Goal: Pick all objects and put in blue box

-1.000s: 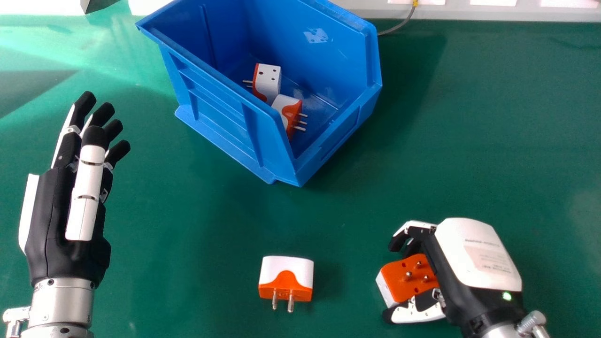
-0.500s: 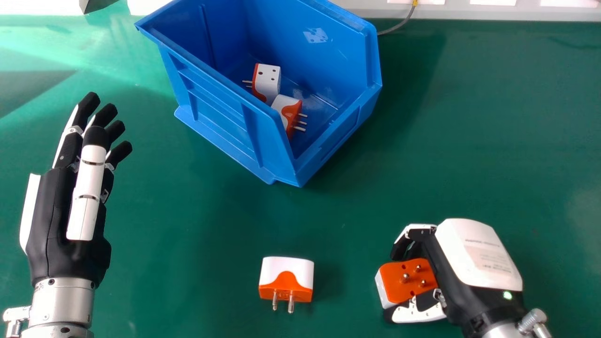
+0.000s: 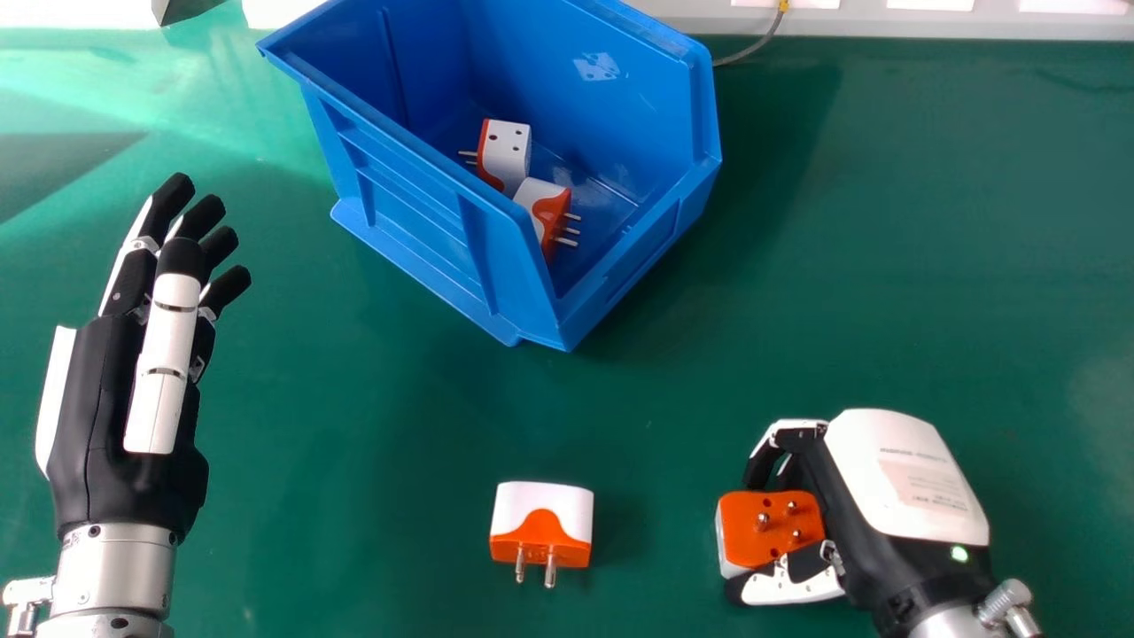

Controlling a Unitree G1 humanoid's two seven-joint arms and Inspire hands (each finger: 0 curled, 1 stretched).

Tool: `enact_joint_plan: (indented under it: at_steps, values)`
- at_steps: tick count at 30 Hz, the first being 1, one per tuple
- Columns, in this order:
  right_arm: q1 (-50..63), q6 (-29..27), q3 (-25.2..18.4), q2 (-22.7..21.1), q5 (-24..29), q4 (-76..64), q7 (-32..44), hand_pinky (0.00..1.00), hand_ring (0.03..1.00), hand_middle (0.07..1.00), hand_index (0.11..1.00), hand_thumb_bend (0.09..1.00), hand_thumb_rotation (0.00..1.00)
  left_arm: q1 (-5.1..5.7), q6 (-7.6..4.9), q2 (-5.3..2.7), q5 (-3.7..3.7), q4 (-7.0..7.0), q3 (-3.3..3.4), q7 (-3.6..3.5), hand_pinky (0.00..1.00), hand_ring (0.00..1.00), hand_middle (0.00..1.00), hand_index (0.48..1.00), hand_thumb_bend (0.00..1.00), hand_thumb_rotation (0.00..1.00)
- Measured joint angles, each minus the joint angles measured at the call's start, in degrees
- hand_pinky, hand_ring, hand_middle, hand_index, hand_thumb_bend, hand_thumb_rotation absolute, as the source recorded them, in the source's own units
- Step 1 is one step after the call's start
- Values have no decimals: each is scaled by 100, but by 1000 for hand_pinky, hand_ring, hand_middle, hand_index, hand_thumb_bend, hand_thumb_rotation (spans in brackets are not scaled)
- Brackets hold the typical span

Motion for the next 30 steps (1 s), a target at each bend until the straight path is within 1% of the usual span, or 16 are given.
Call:
enact_joint_plan:
  at_steps: [3,11,12,13,14,19,25,30]
  values:
    - [-9,-1,-2,1,16,30,-29,205,290,452,508,510,0,0,1,0,-20,0,1,-2,885,904,911,911,483,771]
    - [-64,41,-87,31,280,11,127,170,243,436,500,511,0,1,0,0,-17,0,0,2,888,904,912,913,485,772]
    - [-67,41,-111,31,320,13,129,163,234,404,494,506,26,1,0,0,-16,0,0,1,888,905,912,913,484,774]
    - [-69,46,-138,30,330,14,130,163,234,404,494,506,26,1,0,-1,-16,0,0,2,888,905,912,913,484,774]
    - [-80,71,-155,30,336,14,131,164,235,389,490,501,47,1,0,0,-16,0,1,4,890,906,913,913,482,776]
    - [-93,89,-183,27,376,7,144,199,272,394,483,490,95,0,0,-2,-16,0,-2,8,891,908,914,913,477,780]
    - [-102,87,-274,-29,465,-20,186,227,302,412,482,485,111,0,0,-4,-16,0,-4,12,889,910,918,918,478,775]
    - [-26,276,-427,-92,475,-257,435,237,314,415,481,484,118,1,1,-19,-14,-1,-15,28,890,913,922,922,482,769]
